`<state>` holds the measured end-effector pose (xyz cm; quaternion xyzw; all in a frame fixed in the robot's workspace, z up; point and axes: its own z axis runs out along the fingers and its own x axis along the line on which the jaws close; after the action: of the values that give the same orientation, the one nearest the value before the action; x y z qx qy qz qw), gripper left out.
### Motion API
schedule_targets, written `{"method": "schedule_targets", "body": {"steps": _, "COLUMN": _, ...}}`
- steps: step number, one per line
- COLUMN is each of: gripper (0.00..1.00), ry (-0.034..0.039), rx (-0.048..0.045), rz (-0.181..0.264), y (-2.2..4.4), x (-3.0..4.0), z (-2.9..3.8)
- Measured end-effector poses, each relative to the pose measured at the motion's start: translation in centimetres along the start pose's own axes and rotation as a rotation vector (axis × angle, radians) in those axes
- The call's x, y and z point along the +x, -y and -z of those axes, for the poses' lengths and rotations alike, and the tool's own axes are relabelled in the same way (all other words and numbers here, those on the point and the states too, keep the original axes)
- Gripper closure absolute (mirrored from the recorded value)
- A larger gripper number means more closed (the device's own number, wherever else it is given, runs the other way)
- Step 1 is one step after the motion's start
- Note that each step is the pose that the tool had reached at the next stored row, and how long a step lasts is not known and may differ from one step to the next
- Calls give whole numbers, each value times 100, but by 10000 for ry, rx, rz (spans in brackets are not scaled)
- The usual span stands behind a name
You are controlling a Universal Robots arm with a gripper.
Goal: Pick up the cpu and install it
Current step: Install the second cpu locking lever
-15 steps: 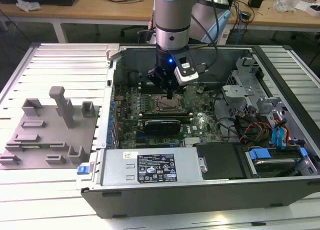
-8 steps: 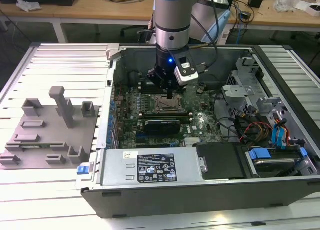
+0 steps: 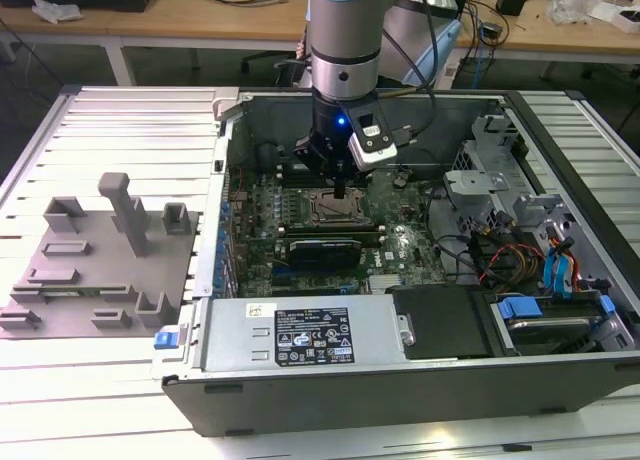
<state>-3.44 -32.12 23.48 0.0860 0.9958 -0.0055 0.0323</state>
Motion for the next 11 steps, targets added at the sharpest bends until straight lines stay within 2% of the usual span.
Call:
{"method": "schedule_targets", "body": {"steps": 5, "gripper": 89, "ry": 5, "rx": 25, "rz": 2, "y": 0, "x": 0, "z": 0}}
{"method": "schedule_targets", "body": {"steps": 11, "gripper": 89, "ry": 5, "rx": 25, "rz": 2, "y": 32, "x": -6, "z": 0}}
